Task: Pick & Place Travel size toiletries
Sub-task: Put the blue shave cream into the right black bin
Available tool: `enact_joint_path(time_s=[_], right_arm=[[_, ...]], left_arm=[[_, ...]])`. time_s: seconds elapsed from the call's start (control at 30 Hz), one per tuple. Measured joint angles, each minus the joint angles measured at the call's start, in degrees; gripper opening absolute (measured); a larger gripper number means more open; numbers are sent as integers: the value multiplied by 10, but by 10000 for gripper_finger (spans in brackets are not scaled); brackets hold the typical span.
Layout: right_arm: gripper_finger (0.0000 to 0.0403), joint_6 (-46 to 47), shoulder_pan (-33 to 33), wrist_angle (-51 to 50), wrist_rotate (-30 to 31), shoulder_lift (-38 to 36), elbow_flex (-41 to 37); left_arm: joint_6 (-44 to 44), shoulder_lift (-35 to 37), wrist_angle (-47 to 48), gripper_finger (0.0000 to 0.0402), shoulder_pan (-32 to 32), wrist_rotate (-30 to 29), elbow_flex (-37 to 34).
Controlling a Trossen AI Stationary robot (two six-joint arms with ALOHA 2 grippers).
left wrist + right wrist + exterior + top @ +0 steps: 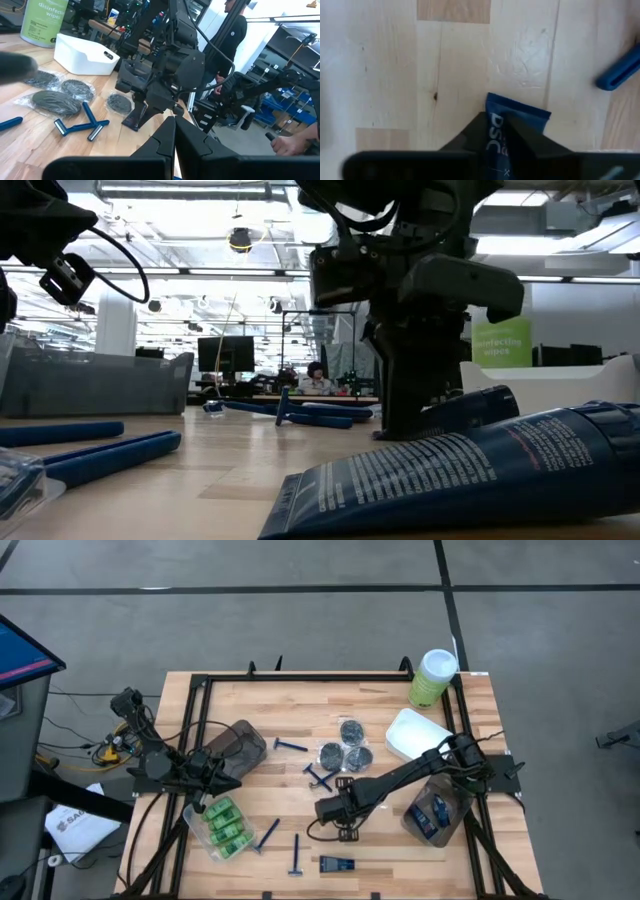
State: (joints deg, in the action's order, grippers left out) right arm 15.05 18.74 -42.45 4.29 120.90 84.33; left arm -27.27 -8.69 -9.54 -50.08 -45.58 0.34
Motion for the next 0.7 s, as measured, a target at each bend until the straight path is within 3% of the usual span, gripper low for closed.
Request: enact_joint_path(time_s=[0.13,0.53,0.7], right_arm=[[7,0,0,-8,-1,1,11],[1,-19,-18,-38,-12,-5,115],[0,2,-20,-121,-12,-31,166]], left_arm=[[0,0,0,2,0,0,0],[0,0,-1,2,0,0,0],[0,0,-2,2,0,0,0]])
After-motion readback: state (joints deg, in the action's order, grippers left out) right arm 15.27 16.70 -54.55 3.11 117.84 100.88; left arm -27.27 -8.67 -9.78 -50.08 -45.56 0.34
